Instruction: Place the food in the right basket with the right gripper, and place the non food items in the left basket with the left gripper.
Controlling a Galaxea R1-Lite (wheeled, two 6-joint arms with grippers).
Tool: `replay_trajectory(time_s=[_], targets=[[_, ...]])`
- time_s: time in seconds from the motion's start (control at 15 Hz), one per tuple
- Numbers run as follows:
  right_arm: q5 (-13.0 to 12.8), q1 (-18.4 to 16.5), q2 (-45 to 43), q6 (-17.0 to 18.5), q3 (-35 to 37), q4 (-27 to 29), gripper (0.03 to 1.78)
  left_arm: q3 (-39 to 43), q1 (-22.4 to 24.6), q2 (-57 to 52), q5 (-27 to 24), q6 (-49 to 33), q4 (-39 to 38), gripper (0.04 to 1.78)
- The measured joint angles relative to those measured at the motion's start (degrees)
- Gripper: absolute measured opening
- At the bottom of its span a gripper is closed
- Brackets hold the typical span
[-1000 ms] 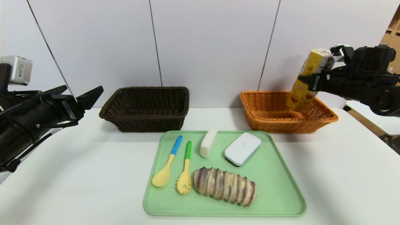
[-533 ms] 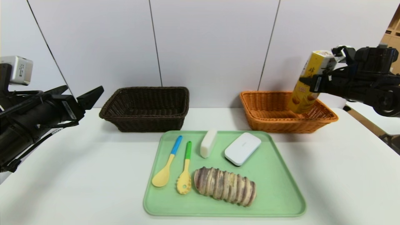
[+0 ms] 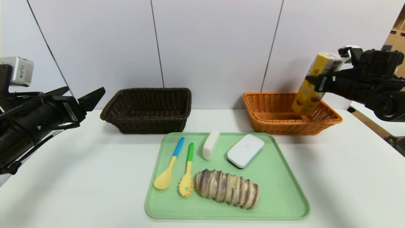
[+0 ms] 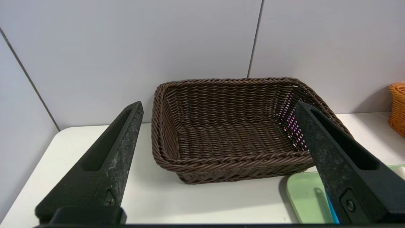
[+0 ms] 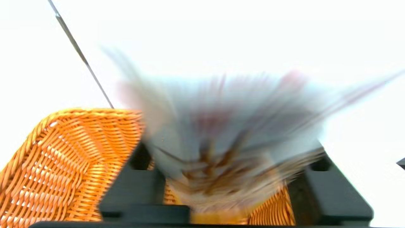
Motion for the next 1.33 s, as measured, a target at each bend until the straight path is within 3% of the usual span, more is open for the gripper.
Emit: replay_trajectory(time_s=[0.27,0.4,0.6,1.13,1.33], targets=[[-0.28,0.04,0.84,-0.15,0.17,-1.61,1.33,0.04,0.00,0.00,0.01,0.02,-0.02,1.69],[-0.46,-0.02,1.16,-0.04,0.26,-4.74,1.41,0.06,0.00,0.05,0.01,0.00,-0.02,1.69],[-0.57,-0.33,0.01,-0.61,1.05,-4.25,1.51,0.09,-0.02,0.16,0.00,0.02,0.00,1.69],[0.17,-0.68,-17.16,-0.91,23.93,0.74,1.64,0.06,0.00,0.27,0.00,-1.16,0.00,1.69],[0.15,3.10,-26.04,-1.11,25.59,11.22,1.66,0.17,-0.02,0.30,0.00,-1.22,-0.02,1.69]])
